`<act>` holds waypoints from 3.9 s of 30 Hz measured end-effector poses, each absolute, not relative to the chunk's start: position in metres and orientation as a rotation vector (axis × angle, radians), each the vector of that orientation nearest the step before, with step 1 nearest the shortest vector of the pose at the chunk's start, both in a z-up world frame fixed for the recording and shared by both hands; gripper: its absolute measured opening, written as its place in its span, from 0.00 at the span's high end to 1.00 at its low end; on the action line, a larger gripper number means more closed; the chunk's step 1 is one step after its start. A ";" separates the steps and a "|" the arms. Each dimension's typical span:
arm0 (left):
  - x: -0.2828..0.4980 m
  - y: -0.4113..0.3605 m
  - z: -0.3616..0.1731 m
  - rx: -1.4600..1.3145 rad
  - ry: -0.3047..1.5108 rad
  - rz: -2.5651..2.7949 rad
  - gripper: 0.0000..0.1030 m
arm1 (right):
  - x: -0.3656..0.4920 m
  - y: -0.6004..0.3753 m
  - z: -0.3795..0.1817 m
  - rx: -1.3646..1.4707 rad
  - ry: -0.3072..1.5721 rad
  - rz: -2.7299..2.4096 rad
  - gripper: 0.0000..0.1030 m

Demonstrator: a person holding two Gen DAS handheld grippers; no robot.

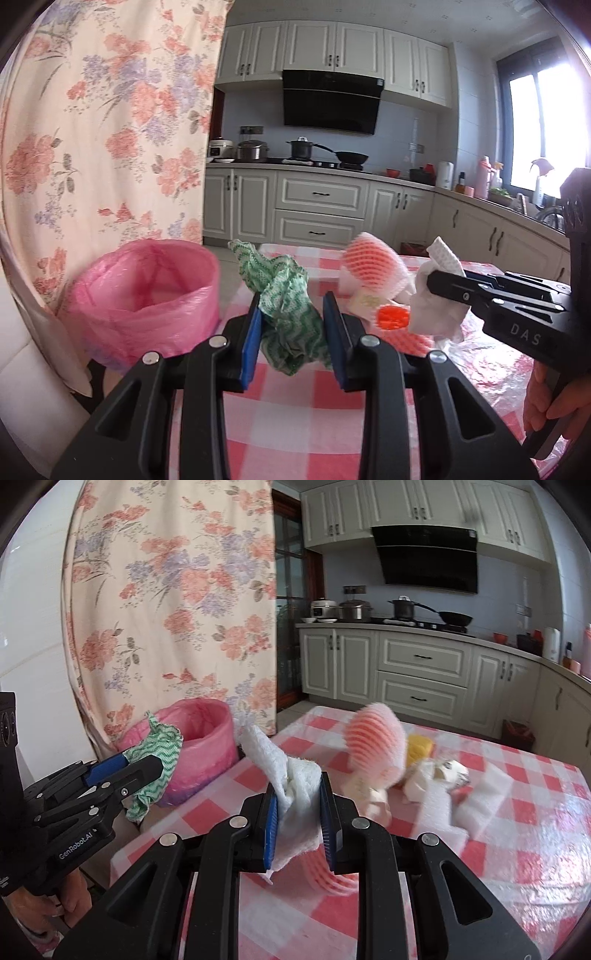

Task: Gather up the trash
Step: 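Carry the green cloth and white tissue to the bin and release, then return both tools to the table and approach the pink foam nets, then grasp a pink foam net with the left tool while the right grasps a white foam block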

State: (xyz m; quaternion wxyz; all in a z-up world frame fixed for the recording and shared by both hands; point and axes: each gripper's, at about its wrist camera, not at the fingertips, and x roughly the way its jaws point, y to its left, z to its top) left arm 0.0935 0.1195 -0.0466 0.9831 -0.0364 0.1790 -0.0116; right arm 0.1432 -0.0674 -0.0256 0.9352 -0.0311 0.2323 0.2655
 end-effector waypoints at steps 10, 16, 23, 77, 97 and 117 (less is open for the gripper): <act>0.117 0.206 -0.029 -0.109 0.381 0.137 0.67 | 0.188 0.013 -0.018 -0.087 0.497 0.731 0.79; 0.148 0.259 -0.024 -0.117 0.388 0.233 0.67 | 0.225 0.074 -0.016 -0.109 0.499 0.819 0.79; 0.189 0.306 -0.034 -0.138 0.423 0.283 0.66 | 0.266 0.126 -0.023 -0.119 0.525 0.874 0.78; 0.154 0.051 -0.079 -0.096 0.466 0.015 0.05 | 0.182 -0.170 -0.069 -0.013 0.492 0.334 0.26; 0.227 -0.024 -0.122 -0.045 0.602 -0.052 0.05 | 0.204 -0.248 -0.102 0.086 0.541 0.152 0.26; 0.246 -0.016 -0.139 -0.021 0.694 -0.114 0.61 | 0.228 -0.227 -0.113 0.063 0.606 0.198 0.26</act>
